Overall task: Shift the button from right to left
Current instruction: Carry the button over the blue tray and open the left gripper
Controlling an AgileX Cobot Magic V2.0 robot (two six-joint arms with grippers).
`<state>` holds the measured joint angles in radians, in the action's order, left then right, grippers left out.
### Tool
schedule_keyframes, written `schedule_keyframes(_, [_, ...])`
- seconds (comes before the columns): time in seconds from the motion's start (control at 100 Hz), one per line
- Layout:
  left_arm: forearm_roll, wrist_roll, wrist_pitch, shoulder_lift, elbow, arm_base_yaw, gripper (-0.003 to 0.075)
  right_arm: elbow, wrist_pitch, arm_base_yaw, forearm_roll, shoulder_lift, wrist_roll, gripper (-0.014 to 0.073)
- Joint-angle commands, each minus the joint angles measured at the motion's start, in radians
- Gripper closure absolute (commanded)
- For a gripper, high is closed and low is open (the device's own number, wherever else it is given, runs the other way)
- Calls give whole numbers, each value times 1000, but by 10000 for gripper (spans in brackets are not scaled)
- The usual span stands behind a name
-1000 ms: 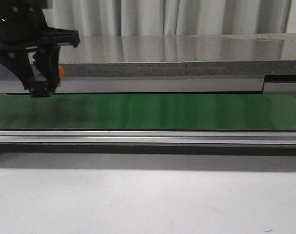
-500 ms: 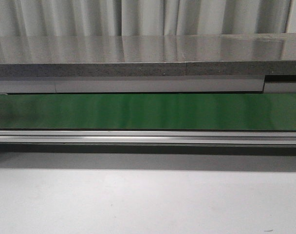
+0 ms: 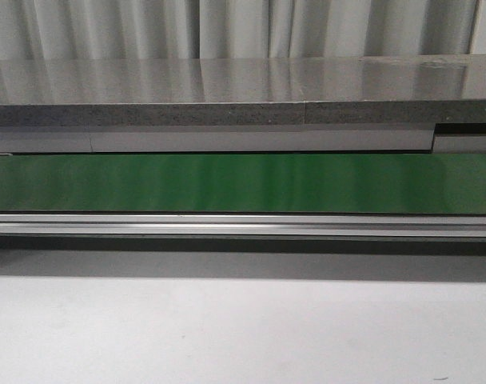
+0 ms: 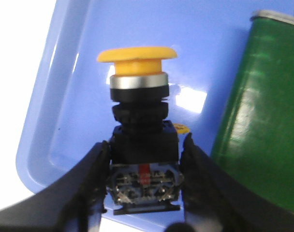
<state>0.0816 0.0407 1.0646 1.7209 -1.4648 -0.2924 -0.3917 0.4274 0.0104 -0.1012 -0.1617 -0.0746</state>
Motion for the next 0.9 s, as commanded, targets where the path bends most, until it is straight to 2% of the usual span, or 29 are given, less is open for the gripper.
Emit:
schedule_keyframes(0.0, [-1, 81, -13, -10, -30, -20, 573, -24, -78, 1, 4, -9, -2, 661])
schedule_keyframes(0.22, [-11, 149, -81, 75, -30, -43, 573, -24, -78, 1, 4, -9, -2, 661])
schedule_keyframes(0.37, [-64, 291, -133, 144, -30, -41, 573, -24, -78, 1, 4, -9, -2, 661])
schedule_keyframes(0.58, [-64, 295, -150, 238, -30, -41, 562, -24, -78, 1, 4, -9, -2, 661])
schedule_keyframes(0.65, [-66, 295, -139, 256, -30, -41, 518, -24, -78, 1, 4, -9, -2, 661])
schedule_keyframes(0.8, [-66, 295, -118, 258, -38, -41, 325, -24, -78, 1, 4, -9, -2, 661])
schedule_keyframes(0.89, [-57, 295, -105, 258, -56, -41, 290, -24, -78, 1, 4, -9, -2, 661])
